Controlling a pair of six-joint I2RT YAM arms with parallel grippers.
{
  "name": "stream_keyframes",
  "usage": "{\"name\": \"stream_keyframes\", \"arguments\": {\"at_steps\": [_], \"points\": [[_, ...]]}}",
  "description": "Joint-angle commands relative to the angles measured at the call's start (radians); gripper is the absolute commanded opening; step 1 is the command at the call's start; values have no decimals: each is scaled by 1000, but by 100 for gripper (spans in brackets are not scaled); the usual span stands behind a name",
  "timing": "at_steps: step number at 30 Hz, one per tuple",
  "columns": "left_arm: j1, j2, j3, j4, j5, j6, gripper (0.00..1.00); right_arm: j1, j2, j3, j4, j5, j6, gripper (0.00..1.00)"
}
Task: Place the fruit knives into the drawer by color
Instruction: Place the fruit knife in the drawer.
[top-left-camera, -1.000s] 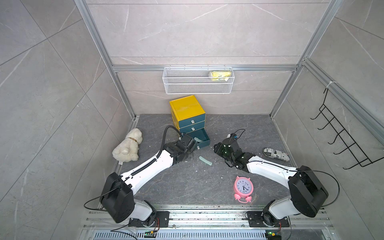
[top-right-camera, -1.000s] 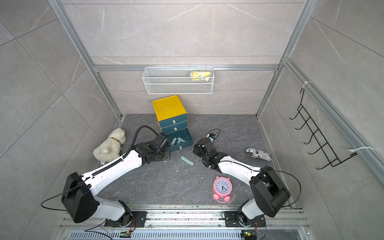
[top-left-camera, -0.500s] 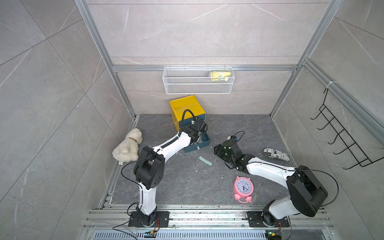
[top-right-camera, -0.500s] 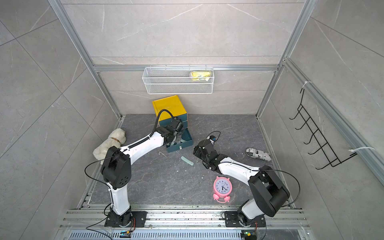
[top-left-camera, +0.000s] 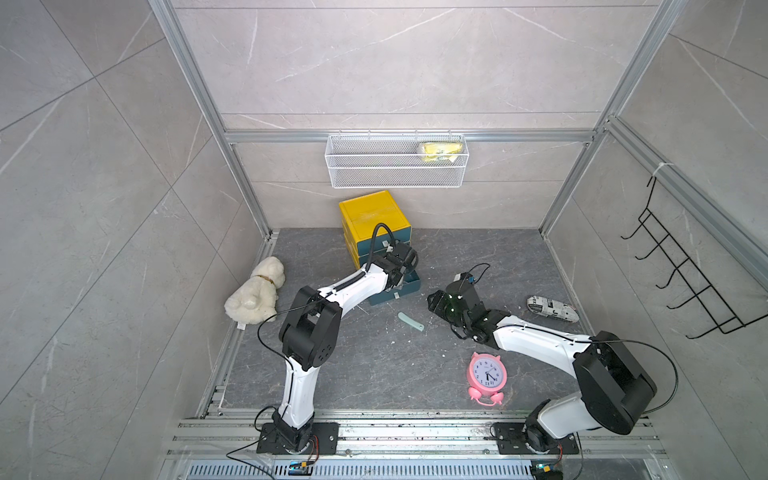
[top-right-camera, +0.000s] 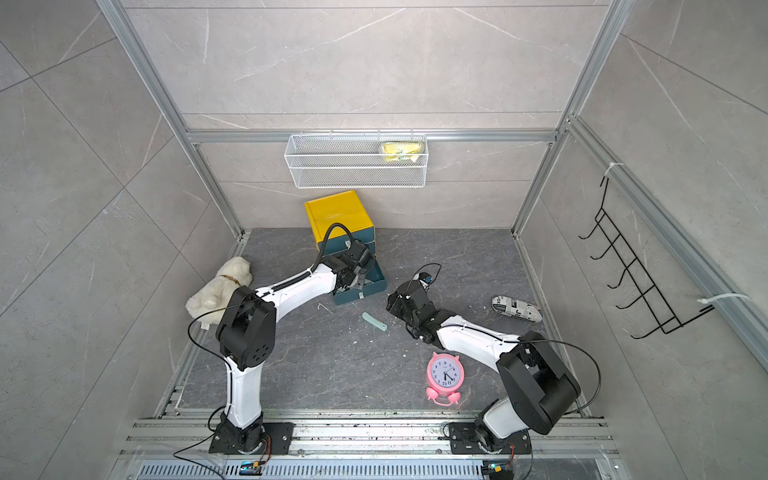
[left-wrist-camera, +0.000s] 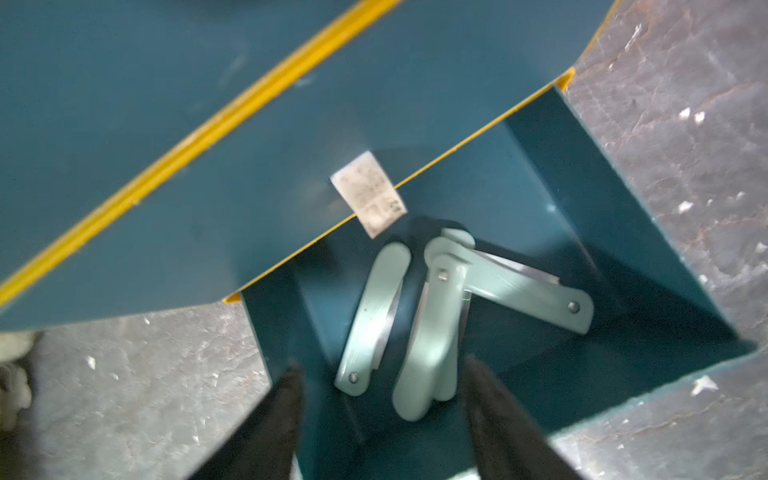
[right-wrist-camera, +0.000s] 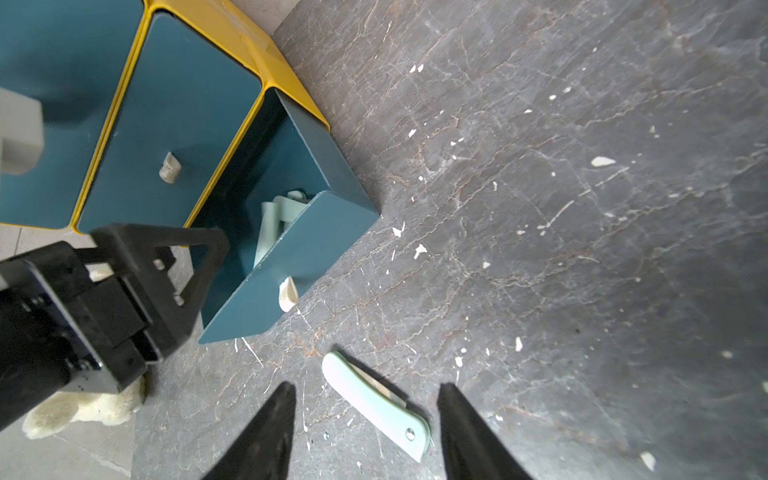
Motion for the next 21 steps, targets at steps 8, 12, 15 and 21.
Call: {"name": "stream_keyframes", "arguments": {"at_steps": [8, 12, 15, 21], "points": [[-29, -256, -90, 49, 101, -91, 89, -3, 31, 91, -86, -89, -160, 65], [-77, -401, -198, 88, 151, -139, 93, -4, 99, 175, -131, -117, -251, 66], [-84, -537, -341, 136, 208, -198, 94, -5, 179, 259, -179, -147, -339, 66], [-86, -770, -614, 157, 221, -288, 97, -5, 318, 395, -243, -162, -426, 66]]}}
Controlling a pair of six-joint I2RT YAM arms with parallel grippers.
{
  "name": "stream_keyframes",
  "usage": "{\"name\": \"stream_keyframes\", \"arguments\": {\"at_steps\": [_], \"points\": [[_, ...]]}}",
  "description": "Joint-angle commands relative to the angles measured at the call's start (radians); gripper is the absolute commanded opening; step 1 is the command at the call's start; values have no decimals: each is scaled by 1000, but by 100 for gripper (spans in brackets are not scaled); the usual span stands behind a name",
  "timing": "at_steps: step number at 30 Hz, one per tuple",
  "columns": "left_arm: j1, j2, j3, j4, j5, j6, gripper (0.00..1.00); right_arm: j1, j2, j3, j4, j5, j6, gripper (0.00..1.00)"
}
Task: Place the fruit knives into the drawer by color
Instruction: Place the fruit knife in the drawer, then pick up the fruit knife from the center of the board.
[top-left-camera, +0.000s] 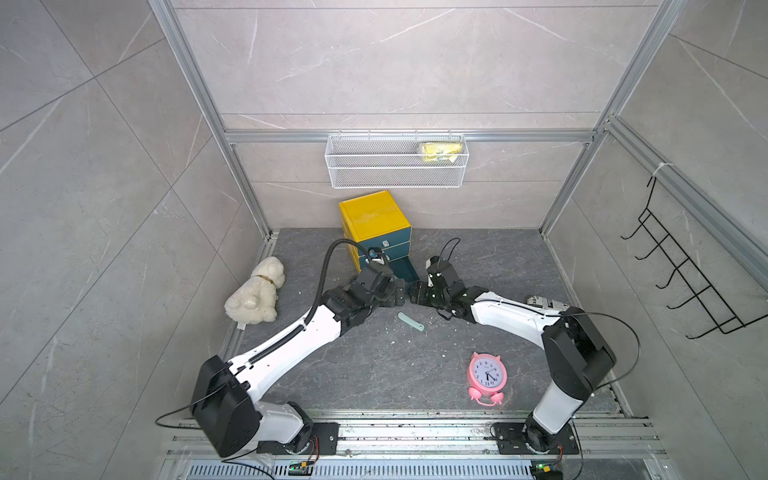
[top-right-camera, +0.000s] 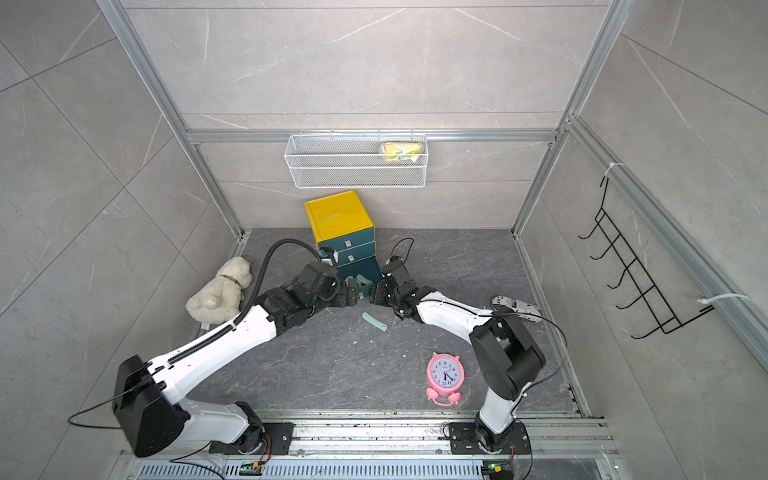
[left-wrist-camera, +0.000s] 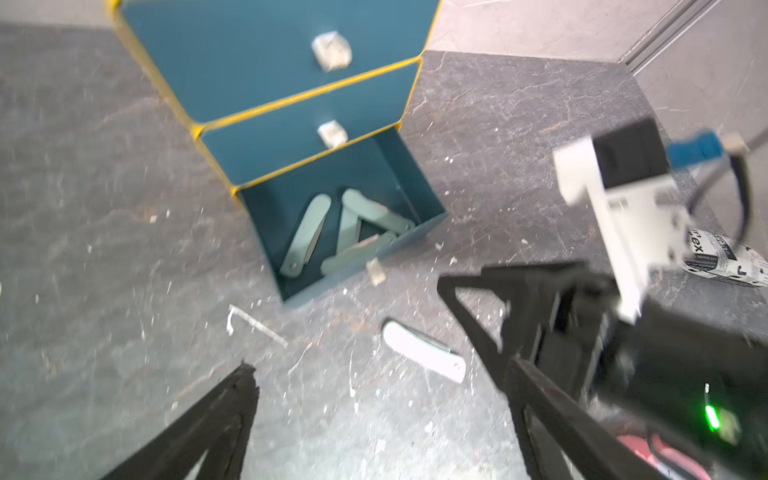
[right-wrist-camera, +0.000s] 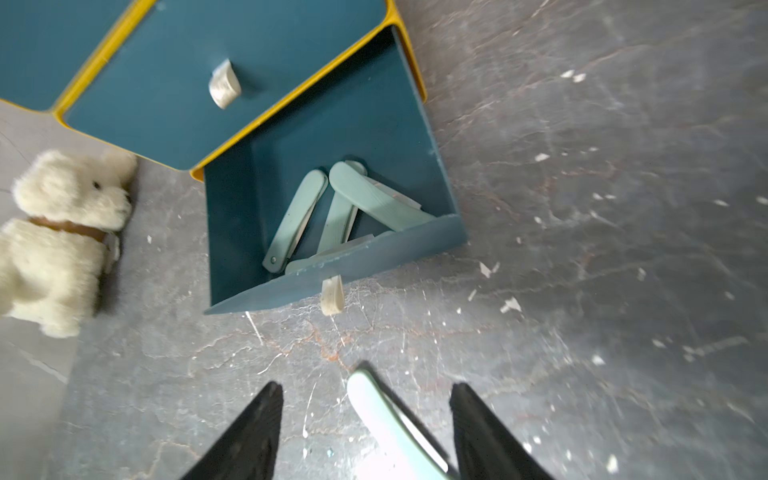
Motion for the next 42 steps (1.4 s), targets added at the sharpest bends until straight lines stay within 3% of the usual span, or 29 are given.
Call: {"name": "stream_keyframes", "arguments": {"at_steps": [1, 9, 20, 29, 34, 38, 42], "points": [[5, -101, -124, 14, 25, -88, 97, -5, 75, 77, -90, -33, -99, 66], [6, -251, -296, -75, -8, -166, 98, 2, 197, 151, -195, -93, -138, 64], [7, -258, -321, -94, -23, -169, 99, 93, 197, 94, -256, -96, -191, 60], [7, -270, -318, -111, -33, -165, 99, 172, 246, 168, -405, 104, -259, 48], [7, -278, -322, -120, -36, -166, 99, 202, 286, 235, -493, 236, -305, 49], [7, -277, -324, -128, -42, -167, 99, 231, 308, 253, -511, 286, -337, 50], [9, -281, -327, -131, -52, -167, 99, 255, 317, 252, -491, 249, -344, 50]]}}
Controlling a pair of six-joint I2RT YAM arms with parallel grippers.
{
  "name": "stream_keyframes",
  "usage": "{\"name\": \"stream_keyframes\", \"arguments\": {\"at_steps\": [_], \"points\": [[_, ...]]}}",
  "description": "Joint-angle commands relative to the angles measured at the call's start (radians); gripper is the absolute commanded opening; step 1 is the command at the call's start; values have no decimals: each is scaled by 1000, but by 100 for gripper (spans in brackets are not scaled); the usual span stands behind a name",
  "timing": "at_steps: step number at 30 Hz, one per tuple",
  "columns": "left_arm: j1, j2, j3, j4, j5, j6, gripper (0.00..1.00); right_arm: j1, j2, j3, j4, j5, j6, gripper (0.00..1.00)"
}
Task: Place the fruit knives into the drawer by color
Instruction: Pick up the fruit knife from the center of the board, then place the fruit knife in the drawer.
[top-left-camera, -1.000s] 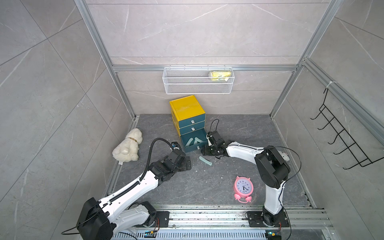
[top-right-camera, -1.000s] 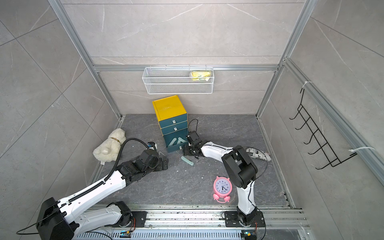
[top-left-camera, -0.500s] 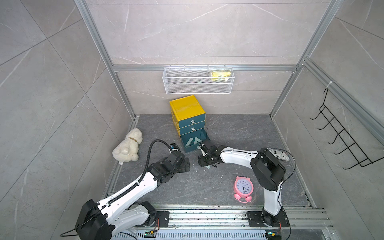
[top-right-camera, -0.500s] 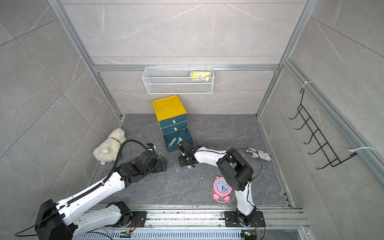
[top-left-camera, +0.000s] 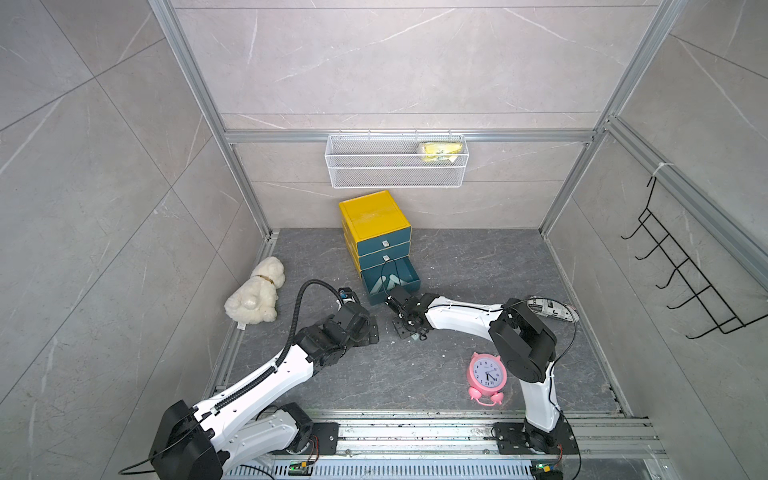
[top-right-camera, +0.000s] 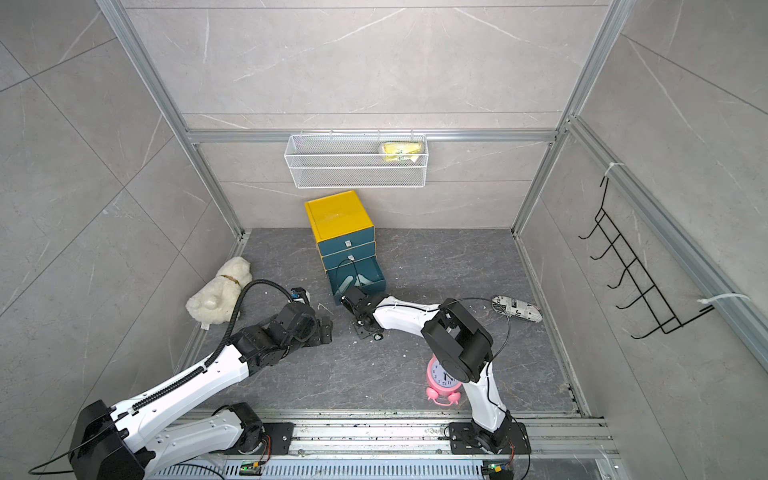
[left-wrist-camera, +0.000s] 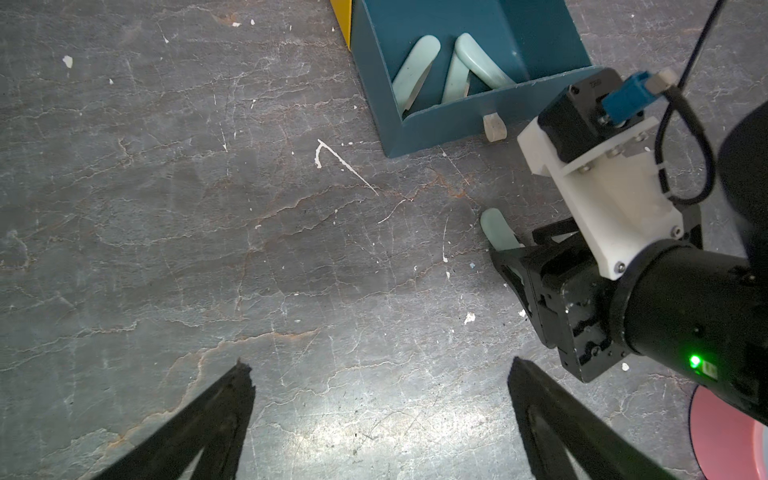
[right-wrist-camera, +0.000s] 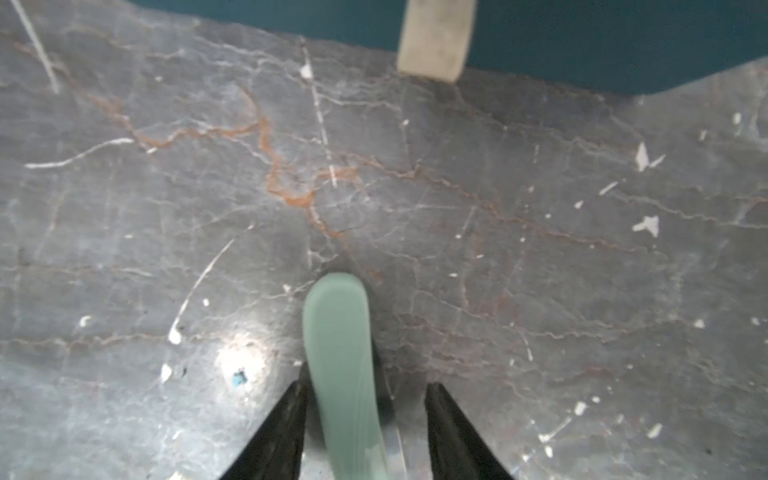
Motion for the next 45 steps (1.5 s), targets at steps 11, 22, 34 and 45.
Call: {"name": "stream_keyframes", "arguments": {"at_steps": [11, 22, 34, 45], "points": [[14, -57, 1, -45, -32, -6, 99, -30, 66, -11, -30, -69, 1, 39], [16, -58, -3, -47, -26, -11, 99, -45, -45, -115, 130, -43, 14, 20], [17, -64, -18, -59, -37, -19, 99, -46, -298, -205, 391, -58, 92, 20], [16, -76, -37, -65, -29, -36, 99, -109, -239, -32, 464, -4, 383, 21]]}}
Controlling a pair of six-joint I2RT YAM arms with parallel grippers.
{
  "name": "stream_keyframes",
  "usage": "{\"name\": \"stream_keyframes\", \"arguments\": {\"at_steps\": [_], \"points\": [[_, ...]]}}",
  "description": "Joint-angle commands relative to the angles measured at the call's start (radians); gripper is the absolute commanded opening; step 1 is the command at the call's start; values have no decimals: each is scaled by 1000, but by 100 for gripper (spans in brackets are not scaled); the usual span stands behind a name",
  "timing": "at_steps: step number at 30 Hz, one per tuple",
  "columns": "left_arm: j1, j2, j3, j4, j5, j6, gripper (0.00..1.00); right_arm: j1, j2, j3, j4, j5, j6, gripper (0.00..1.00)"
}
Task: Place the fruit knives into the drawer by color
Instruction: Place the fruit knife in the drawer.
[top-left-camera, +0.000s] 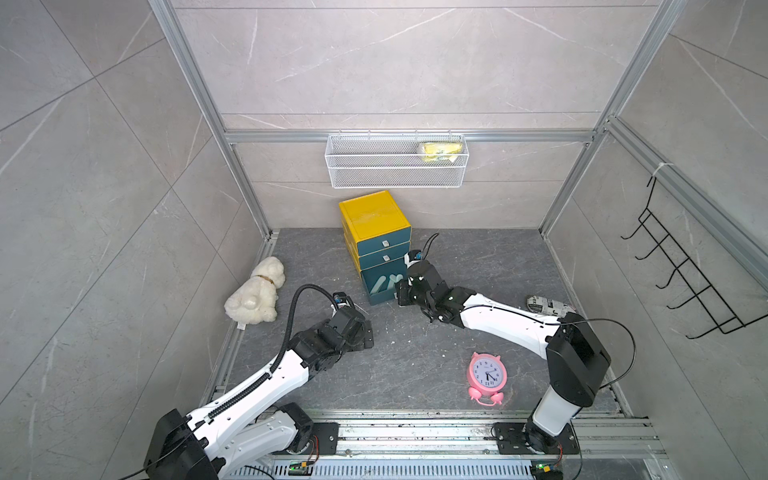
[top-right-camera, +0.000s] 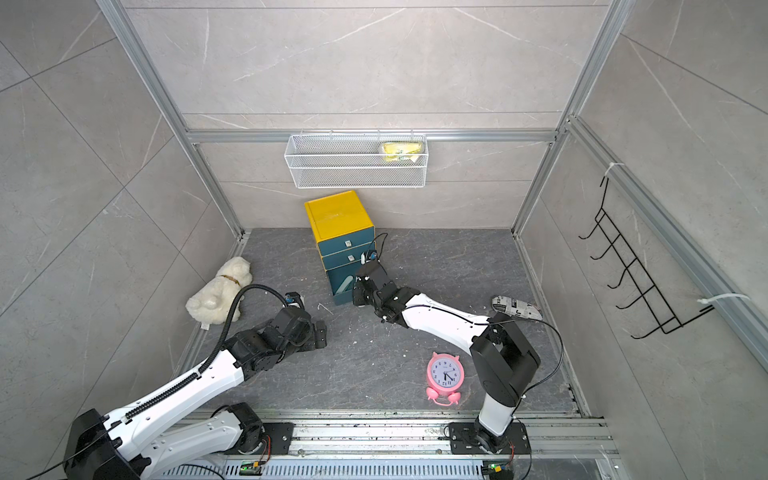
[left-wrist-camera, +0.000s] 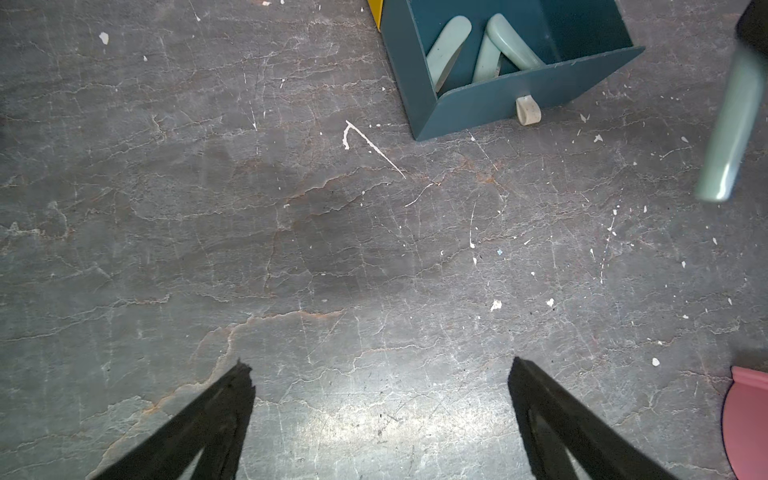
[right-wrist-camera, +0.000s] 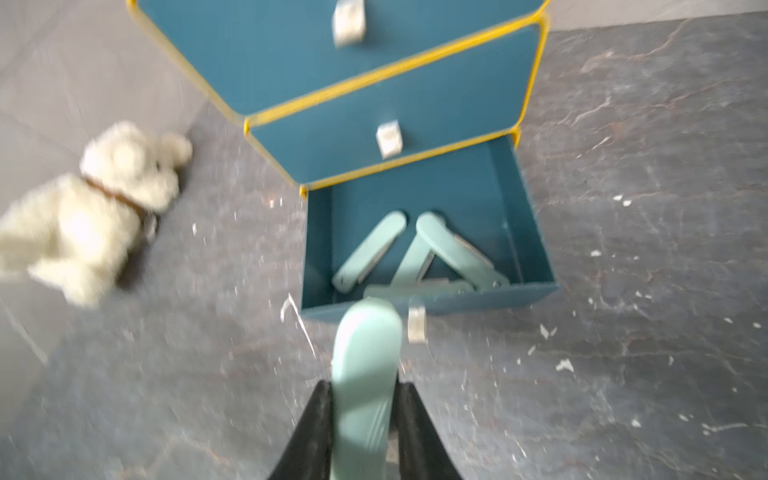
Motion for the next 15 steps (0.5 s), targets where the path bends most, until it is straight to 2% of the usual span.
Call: {"name": "stream_keyframes", "arguments": {"at_steps": [1, 8, 15], "points": [[6, -28, -4, -15, -18, -24, 99, -24, 72, 88, 36, 41, 176, 21], [6, -43, -11, -24, -11, -30, 99, -38, 227, 235, 27, 72, 428, 20], [6, -56, -12, -11, 9, -31, 99, -37, 309, 303, -5, 109, 540, 21]]}}
